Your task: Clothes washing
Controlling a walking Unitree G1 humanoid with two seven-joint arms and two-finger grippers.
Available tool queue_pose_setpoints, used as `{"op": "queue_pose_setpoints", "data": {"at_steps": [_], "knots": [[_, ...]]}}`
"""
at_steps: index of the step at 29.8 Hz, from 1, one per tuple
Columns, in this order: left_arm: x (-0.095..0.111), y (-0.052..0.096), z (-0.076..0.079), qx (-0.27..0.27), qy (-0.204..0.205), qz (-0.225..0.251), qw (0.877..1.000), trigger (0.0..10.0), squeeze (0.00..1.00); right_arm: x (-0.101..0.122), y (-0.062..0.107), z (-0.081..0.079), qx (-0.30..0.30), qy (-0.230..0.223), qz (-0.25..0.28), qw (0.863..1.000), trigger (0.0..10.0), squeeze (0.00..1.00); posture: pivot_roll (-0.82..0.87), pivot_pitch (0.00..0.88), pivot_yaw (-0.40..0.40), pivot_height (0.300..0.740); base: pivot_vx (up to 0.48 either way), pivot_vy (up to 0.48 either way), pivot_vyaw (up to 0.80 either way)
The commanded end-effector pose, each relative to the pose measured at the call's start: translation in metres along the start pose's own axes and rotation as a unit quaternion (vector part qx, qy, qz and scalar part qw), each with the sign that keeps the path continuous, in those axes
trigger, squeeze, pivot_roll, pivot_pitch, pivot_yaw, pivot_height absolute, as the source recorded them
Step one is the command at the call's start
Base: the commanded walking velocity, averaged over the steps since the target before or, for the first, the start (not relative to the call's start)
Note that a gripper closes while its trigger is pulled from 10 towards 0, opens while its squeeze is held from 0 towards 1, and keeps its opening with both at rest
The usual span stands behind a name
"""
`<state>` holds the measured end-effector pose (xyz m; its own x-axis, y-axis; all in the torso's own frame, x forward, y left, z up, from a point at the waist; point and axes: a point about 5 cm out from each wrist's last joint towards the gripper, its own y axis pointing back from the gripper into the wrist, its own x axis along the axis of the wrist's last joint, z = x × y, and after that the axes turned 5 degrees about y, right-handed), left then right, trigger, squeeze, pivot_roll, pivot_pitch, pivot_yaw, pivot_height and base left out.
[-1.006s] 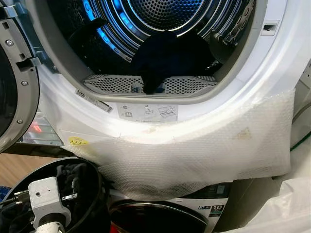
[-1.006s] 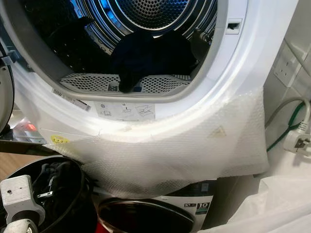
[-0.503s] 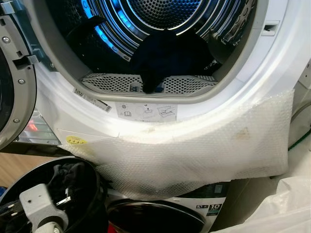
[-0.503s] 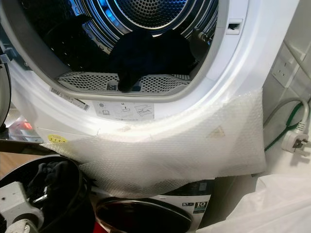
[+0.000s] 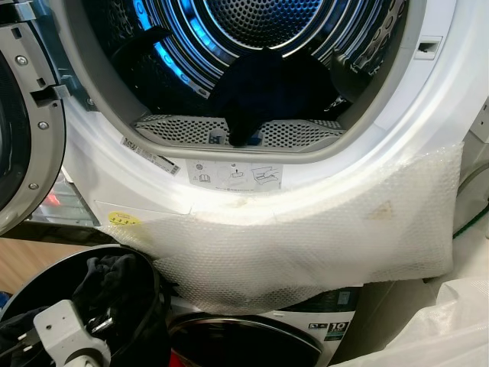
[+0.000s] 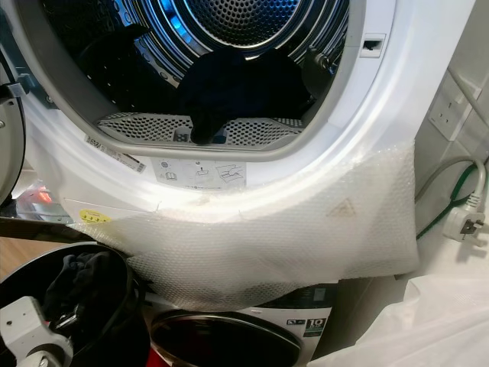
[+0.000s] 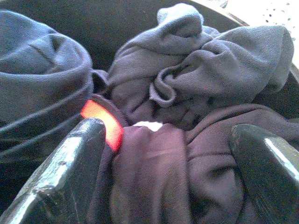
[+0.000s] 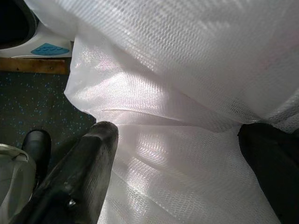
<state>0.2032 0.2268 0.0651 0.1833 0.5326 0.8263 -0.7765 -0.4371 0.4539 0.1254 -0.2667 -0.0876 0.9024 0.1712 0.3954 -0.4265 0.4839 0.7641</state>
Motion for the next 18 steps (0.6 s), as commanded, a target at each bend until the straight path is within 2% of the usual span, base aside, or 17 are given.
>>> {"op": "queue_pose_setpoints", "data": {"at_steps": [1, 3, 5, 6, 7, 10, 14, 18], "knots": [[-0.015, 0.0, 0.008, 0.002, 0.031, -0.034, 0.999, 10.0, 1.0, -0.001, -0.002, 0.012, -0.016, 0.002, 0.0, 1.0, 10.0, 0.0, 0.09, 0.0, 0.022, 0.74, 0.0, 0.0, 0.0], [-0.015, -0.004, 0.012, 0.0, 0.046, -0.041, 0.998, 10.0, 1.0, 0.001, -0.002, 0.012, -0.016, 0.007, 0.004, 1.0, 10.0, 0.0, 0.08, 0.0, 0.014, 0.74, 0.0, 0.0, 0.0], [-0.016, -0.007, 0.011, 0.01, 0.045, -0.049, 0.998, 10.0, 1.0, 0.001, -0.002, 0.012, -0.016, 0.007, 0.005, 1.0, 10.0, 0.0, 0.08, 0.0, 0.014, 0.74, 0.0, 0.0, 0.0], [-0.017, -0.009, 0.011, 0.016, 0.049, -0.055, 0.997, 10.0, 0.86, 0.002, -0.002, 0.011, -0.017, 0.007, 0.005, 1.0, 10.0, 0.0, 0.08, 0.0, 0.014, 0.74, 0.0, 0.0, 0.0], [-0.017, -0.01, 0.011, 0.017, 0.047, -0.059, 0.997, 10.0, 0.0, 0.002, -0.003, 0.011, -0.017, 0.007, 0.006, 1.0, 10.0, 0.0, 0.08, 0.0, 0.013, 0.74, 0.0, 0.0, 0.0], [-0.022, -0.01, 0.011, 0.027, 0.055, -0.081, 0.995, 10.0, 0.0, 0.005, -0.003, 0.013, -0.019, 0.009, 0.01, 1.0, 10.0, 0.0, 0.07, 0.0, 0.009, 0.74, 0.0, 0.0, 0.0], [-0.025, -0.009, 0.01, 0.036, 0.019, -0.095, 0.995, 10.0, 0.0, 0.007, -0.004, 0.016, -0.021, 0.012, 0.013, 1.0, 10.0, 0.0, 0.08, 0.0, 0.003, 0.74, 0.0, 0.0, 0.0], [-0.026, -0.009, 0.008, 0.052, 0.006, -0.11, 0.993, 10.0, 0.0, 0.008, -0.005, 0.017, -0.02, 0.019, 0.016, 0.999, 10.0, 0.0, 0.08, 0.0, -0.001, 0.74, 0.0, 0.0, 0.0]]}}
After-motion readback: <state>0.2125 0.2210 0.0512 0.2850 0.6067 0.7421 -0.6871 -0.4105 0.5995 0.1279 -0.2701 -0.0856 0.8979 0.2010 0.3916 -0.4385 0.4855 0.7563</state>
